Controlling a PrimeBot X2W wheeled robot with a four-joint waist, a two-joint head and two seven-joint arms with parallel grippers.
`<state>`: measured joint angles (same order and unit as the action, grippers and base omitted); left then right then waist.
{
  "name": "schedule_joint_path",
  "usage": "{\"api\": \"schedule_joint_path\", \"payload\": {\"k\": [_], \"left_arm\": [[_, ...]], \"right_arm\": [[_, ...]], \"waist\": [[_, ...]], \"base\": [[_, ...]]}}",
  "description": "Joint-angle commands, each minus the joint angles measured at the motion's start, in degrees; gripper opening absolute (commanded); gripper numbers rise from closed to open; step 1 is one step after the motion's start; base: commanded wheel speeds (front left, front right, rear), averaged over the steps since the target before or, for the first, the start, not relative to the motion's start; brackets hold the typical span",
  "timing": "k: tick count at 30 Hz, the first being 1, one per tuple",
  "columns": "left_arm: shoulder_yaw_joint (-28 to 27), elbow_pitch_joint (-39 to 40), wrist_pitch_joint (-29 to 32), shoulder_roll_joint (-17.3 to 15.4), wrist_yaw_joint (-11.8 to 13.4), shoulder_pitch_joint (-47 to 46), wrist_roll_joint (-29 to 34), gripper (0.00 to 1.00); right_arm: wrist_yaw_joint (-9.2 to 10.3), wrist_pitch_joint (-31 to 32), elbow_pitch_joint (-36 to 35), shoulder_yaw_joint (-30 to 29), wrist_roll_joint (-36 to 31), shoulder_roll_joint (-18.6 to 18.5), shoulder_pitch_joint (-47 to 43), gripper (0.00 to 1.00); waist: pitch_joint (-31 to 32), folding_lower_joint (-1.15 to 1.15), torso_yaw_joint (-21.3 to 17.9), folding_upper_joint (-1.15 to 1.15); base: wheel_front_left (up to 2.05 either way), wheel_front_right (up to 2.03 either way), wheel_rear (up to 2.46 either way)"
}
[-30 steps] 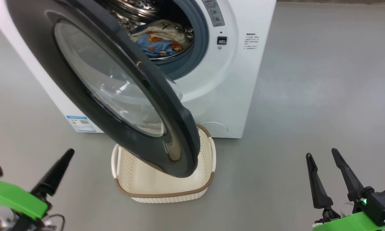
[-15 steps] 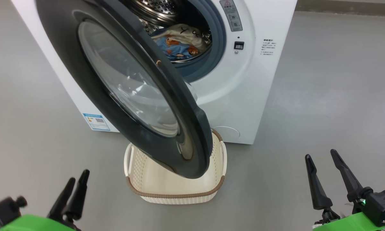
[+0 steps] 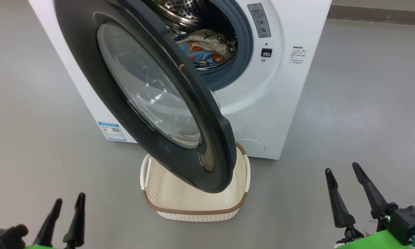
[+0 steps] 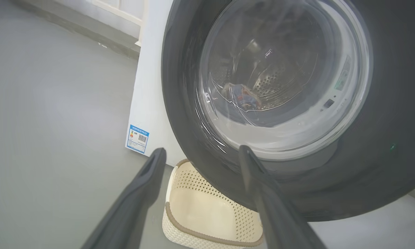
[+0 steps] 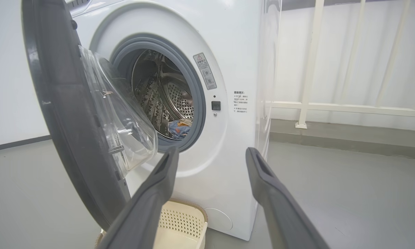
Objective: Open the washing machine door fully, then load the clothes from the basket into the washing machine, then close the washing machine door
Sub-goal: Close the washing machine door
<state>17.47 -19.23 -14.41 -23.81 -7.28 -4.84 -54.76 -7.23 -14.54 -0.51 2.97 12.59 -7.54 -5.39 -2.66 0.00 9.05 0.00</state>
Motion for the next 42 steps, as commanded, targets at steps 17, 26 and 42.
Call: {"api": "schedule_joint_path", "payload": {"k": [17, 26, 42], "left_arm": [[-23.11, 7.38, -0.58, 13.58, -0.21, 6.94, 40.41, 1.0], [-24.52, 7.72, -0.59, 15.94, -0.21, 7.78, 43.34, 1.0], [-23.6, 8.58, -0.59, 16.41, -0.21, 6.46, 42.78, 1.0]], "right_arm": [[-0.25, -0.46, -0.95, 1.31, 0.21, -1.02, 1.27, 1.0], [-0.25, -0.46, -0.96, 1.28, 0.21, -1.19, 1.63, 1.0], [-0.25, -0.46, 4.21, 2.94, 0.7, -0.4, 7.3, 0.0]], "waist": [[0.4, 0.0, 0.3, 0.0], [0.02, 0.0, 0.47, 0.0], [-0.86, 0.0, 2.76, 0.0]], "base": [[0.0, 0.0, 0.0], [0.0, 0.0, 0.0], [0.0, 0.0, 0.0]]}}
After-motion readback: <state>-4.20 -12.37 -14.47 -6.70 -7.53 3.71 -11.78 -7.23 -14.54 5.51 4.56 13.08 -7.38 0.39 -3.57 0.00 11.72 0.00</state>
